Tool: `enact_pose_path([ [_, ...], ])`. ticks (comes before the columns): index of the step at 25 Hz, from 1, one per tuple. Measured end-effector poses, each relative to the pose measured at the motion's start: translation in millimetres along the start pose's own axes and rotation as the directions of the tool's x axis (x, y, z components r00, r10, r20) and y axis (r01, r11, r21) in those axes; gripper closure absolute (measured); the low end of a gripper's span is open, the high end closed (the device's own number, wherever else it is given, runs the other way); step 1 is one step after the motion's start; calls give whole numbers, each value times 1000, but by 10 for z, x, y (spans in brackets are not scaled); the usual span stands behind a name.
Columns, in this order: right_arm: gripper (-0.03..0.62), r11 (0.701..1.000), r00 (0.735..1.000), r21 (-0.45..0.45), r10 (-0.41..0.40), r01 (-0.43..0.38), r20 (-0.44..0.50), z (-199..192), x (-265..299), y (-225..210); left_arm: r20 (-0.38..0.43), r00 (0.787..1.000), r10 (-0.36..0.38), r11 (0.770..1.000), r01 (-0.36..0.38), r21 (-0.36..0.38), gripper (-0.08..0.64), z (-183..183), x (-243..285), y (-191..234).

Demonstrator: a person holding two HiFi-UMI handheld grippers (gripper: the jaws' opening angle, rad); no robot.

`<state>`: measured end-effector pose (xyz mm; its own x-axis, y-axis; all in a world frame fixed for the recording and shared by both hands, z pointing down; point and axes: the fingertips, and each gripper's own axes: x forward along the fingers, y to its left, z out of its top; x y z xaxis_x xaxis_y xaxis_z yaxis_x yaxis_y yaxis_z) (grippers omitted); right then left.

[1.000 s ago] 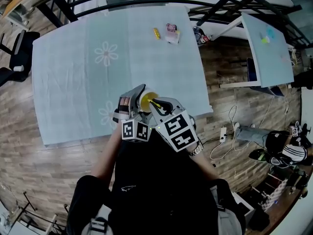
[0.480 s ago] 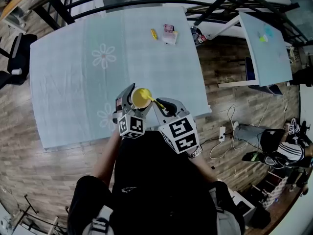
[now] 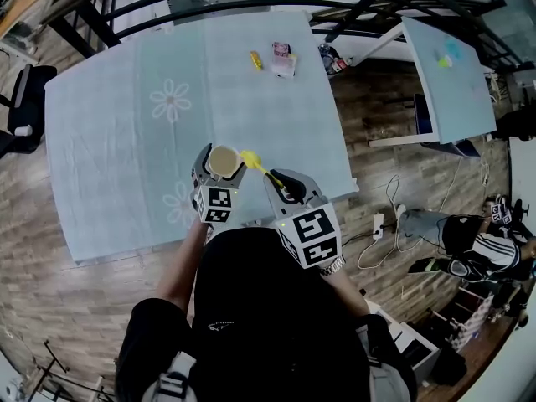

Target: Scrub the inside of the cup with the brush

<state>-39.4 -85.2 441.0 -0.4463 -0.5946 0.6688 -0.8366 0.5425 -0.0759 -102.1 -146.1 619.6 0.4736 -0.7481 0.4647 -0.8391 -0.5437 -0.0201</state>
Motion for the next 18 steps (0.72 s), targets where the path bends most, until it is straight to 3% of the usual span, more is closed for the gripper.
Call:
enact_pose_path([
  [6,554,999,1000,29,-23,23,3,-56,-32,-33,-20,999,49,989,-52,-141,130,-186,251,219],
  [18,554,996,999,75,-48,50,-25,-261,-76,-87,-13,999,35,990,-36,-135,130,-347,647,245],
])
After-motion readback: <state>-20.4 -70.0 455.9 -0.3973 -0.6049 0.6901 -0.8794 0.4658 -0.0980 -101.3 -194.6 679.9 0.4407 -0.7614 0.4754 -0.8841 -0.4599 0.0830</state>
